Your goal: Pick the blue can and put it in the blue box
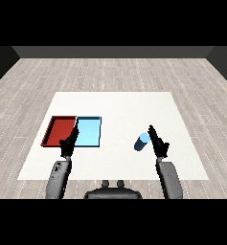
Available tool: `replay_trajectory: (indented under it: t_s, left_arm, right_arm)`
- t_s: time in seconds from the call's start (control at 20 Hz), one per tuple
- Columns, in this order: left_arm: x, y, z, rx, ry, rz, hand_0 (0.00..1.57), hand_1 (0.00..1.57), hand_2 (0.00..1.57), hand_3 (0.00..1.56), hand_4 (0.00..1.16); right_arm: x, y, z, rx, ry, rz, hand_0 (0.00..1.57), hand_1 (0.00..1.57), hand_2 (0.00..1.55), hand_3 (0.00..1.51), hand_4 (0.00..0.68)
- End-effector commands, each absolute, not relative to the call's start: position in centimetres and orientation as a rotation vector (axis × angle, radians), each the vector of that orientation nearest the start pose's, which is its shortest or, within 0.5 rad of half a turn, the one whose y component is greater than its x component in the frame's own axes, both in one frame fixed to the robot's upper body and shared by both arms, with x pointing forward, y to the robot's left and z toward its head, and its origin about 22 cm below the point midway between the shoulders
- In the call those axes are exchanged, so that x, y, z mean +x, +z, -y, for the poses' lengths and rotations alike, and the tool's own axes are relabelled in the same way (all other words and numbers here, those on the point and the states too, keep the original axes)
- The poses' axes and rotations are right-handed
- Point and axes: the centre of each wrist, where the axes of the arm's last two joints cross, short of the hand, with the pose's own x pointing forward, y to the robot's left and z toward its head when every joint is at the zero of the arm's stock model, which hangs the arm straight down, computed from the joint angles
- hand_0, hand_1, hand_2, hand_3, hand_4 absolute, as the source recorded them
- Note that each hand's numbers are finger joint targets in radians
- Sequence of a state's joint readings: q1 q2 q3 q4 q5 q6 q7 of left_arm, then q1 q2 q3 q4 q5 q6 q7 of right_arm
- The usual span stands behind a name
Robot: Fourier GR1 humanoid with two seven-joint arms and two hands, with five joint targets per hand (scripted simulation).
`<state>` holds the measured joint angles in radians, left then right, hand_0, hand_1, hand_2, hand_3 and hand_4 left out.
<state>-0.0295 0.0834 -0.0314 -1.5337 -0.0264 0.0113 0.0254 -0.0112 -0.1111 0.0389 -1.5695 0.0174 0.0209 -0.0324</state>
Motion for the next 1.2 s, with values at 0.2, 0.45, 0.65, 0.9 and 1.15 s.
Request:
replay_trajectory:
  t_s: [0.2,0.45,0.65,0.9,1.15]
  left_arm:
    - [24.5,0.8,-25.4,0.116,-0.089,1.590,0.00,0.00,0.00,0.00,0.00]
    - [25.1,2.7,-25.8,-0.047,-0.023,1.914,0.00,0.00,0.00,0.00,0.00]
    - [23.6,-0.9,-25.7,-0.083,0.003,1.901,0.00,0.00,0.00,0.00,0.00]
    - [26.6,1.0,-26.6,-0.064,-0.014,1.908,0.00,0.00,0.00,0.00,0.00]
    - [22.8,0.9,-24.7,-0.085,-0.021,1.907,0.00,0.00,0.00,0.00,0.00]
  right_arm:
    - [22.8,0.5,26.3,-0.101,0.110,1.571,0.00,0.00,0.00,0.00,0.000]
    - [22.0,0.7,26.3,0.139,0.053,1.814,0.00,0.00,0.00,0.00,0.000]
    - [21.4,1.2,27.4,0.177,0.037,1.822,0.00,0.00,0.00,0.00,0.000]
    - [24.1,1.2,25.4,0.179,0.044,1.817,0.00,0.00,0.00,0.00,0.000]
    - [22.8,0.7,27.7,0.117,0.016,1.779,0.00,0.00,0.00,0.00,0.000]
